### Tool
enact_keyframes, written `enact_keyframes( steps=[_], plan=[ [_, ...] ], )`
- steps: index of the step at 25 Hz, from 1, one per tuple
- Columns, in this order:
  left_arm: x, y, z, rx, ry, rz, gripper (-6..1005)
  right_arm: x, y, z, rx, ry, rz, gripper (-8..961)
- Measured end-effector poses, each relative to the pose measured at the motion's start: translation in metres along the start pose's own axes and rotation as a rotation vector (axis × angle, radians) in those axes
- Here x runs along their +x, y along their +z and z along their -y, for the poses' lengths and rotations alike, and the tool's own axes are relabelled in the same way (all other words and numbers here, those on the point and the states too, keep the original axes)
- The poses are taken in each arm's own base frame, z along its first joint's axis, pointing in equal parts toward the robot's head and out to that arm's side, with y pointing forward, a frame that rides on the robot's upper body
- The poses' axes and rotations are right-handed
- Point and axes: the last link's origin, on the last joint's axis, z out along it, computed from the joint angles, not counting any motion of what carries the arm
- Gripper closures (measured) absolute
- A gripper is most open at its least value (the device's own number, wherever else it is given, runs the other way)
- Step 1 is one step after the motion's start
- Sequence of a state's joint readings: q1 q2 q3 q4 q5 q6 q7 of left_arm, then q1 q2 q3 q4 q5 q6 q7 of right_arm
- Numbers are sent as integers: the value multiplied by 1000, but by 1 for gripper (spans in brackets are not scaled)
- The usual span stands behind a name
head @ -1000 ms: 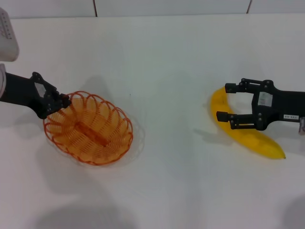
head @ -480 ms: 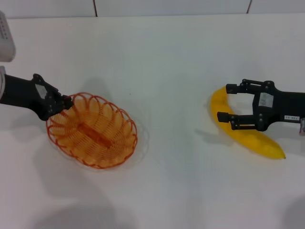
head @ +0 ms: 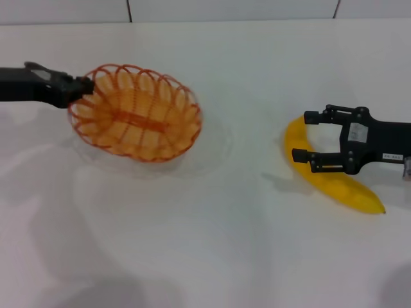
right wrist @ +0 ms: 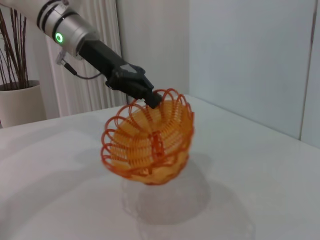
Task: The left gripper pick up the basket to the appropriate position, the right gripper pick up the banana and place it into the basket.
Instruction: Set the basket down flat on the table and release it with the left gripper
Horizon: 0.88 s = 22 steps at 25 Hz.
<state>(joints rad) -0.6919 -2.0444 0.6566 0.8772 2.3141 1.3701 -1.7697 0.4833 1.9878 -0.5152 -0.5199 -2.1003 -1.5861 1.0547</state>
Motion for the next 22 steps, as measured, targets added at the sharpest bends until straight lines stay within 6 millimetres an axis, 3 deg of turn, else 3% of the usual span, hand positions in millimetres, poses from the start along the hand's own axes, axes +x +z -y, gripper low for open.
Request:
enact_keyframes(
  steps=[7, 22],
  plan=[
    [2, 38, -10, -48, -164, 15, 942, -4, 2, 1, -1, -4, 16, 160],
    [11, 64, -26, -106, -269, 114, 945, -6, 2, 2, 5, -5, 28, 166]
  ],
)
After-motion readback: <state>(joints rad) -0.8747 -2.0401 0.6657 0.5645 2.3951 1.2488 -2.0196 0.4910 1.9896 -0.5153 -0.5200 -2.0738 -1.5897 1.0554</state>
